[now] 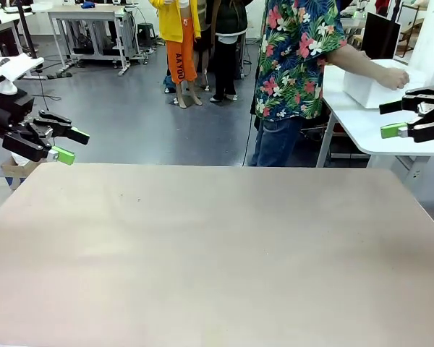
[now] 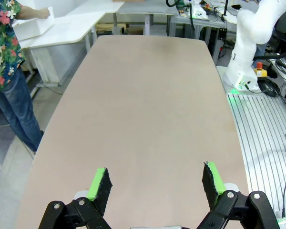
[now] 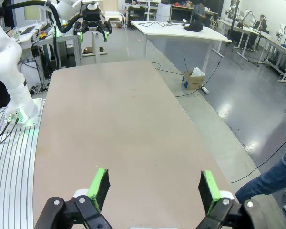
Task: Stack the cups and store them in the basket.
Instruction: Place the stack of Reusable plastic cups into the Pantry Basket.
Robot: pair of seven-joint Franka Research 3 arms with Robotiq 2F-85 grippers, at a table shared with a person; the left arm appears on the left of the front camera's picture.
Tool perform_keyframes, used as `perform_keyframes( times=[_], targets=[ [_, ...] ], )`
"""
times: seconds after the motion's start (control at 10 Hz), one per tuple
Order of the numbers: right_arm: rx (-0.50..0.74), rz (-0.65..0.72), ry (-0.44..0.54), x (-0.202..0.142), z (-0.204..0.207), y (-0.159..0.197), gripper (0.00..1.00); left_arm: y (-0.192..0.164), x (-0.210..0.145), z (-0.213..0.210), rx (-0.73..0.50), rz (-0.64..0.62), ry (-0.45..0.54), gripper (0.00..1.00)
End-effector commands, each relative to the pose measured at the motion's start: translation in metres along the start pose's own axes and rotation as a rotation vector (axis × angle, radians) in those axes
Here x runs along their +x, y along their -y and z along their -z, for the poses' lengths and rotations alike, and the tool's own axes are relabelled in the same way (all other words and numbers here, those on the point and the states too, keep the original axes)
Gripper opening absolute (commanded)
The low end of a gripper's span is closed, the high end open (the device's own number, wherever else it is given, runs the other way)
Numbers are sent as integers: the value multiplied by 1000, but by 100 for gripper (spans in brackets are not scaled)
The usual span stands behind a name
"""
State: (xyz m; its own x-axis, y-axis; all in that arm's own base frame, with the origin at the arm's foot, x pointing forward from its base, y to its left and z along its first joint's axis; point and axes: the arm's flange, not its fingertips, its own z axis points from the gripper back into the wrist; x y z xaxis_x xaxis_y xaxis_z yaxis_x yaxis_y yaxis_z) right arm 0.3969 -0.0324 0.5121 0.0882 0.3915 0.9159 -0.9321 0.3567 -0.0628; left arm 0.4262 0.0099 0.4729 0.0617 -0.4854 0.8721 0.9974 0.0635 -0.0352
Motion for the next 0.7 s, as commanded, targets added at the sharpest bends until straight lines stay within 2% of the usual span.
perform_keyframes(
  times=[0.0, 0.6],
  targets=[
    [-21, 23, 17, 5, 2, 2, 100, 0, 2, 0, 6, -8, 1, 100],
    [-21, 23, 17, 5, 2, 2, 100, 0, 2, 0, 6, -8, 1, 100]
  ],
)
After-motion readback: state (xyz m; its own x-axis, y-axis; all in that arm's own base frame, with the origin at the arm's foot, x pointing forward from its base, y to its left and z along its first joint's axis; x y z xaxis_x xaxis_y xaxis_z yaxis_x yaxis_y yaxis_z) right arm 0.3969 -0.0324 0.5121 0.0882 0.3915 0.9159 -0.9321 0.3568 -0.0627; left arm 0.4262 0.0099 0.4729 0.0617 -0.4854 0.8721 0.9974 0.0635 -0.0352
